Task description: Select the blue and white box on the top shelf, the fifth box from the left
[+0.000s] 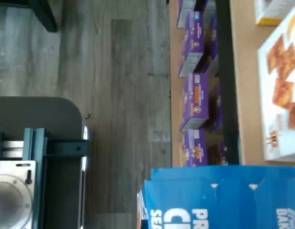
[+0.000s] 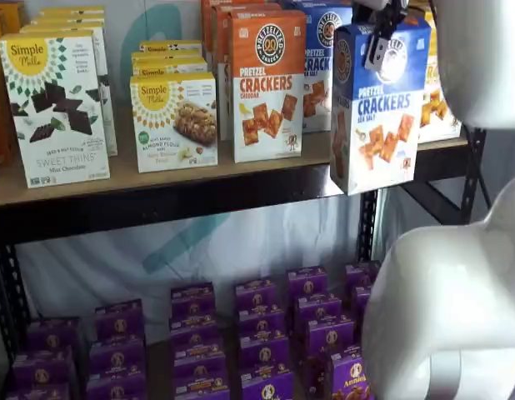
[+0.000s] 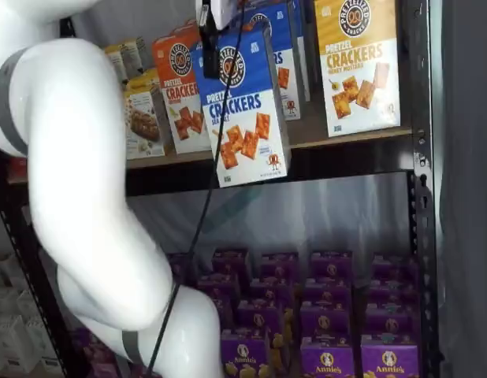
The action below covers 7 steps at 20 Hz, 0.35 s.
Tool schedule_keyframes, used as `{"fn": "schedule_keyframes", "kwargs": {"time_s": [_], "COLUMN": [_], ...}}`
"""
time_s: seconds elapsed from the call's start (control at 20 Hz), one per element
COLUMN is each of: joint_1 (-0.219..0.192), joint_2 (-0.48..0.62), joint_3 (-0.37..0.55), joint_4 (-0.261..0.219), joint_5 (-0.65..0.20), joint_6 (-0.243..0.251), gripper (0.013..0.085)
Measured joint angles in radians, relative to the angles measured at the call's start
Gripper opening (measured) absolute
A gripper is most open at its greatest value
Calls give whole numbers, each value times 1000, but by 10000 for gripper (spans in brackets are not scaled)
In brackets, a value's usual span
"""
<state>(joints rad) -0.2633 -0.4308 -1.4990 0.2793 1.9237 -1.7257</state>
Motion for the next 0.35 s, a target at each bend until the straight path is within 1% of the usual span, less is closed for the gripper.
{"fn": "schedule_keyframes", "kwargs": {"time_s": [0.35], "joint_1": [-24], "joint_2": [-67], "joint_3": [91], "joint_4": [5], "joint_5": [-7], "joint_6": [-26], "gripper": [570]}}
